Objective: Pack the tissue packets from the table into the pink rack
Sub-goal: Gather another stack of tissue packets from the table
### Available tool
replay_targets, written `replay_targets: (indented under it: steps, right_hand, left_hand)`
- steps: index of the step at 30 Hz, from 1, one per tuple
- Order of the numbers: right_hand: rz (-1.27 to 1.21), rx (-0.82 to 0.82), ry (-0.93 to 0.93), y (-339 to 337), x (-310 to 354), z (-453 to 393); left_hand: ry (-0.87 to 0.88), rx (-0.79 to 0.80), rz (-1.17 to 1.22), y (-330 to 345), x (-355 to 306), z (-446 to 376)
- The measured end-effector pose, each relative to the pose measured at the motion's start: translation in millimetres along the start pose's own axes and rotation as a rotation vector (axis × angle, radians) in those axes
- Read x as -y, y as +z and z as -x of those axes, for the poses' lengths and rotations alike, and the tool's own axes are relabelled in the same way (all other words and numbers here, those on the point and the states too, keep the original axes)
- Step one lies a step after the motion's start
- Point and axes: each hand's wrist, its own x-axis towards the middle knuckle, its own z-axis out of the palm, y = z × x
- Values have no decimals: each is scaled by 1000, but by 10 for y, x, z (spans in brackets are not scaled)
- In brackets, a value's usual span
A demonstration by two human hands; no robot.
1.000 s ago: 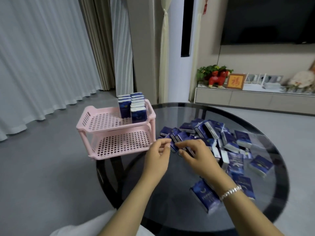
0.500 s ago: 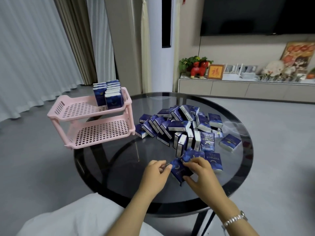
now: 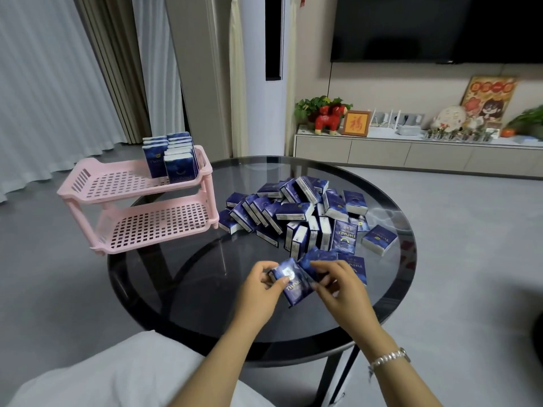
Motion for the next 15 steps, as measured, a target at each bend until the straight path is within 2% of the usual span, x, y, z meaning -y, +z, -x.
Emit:
replay_targets:
  steps: [2,4,6,9,12,15]
  right_hand:
    - [20,-105,42,-22,-10,-43]
    - [62,-142,124,-25,-33,-94]
    - [142,-115,183,-16,-70,-142]
    - [270,20,262,-25,-69,-218]
    - [203,87,332,-12,-69,-256]
    - [83,38,320,25,-65,-242]
  left_hand:
    - [-12,-24,51,-8,24,-35]
    - [-12,-32,75,-6,44,-61]
    - [-6,-42,95,0,56,-79]
    - [-8,-47,143,6,60,-92]
    - [-38,-51,179,0,64,-103]
    - [-67,-66,229,-25,74,-110]
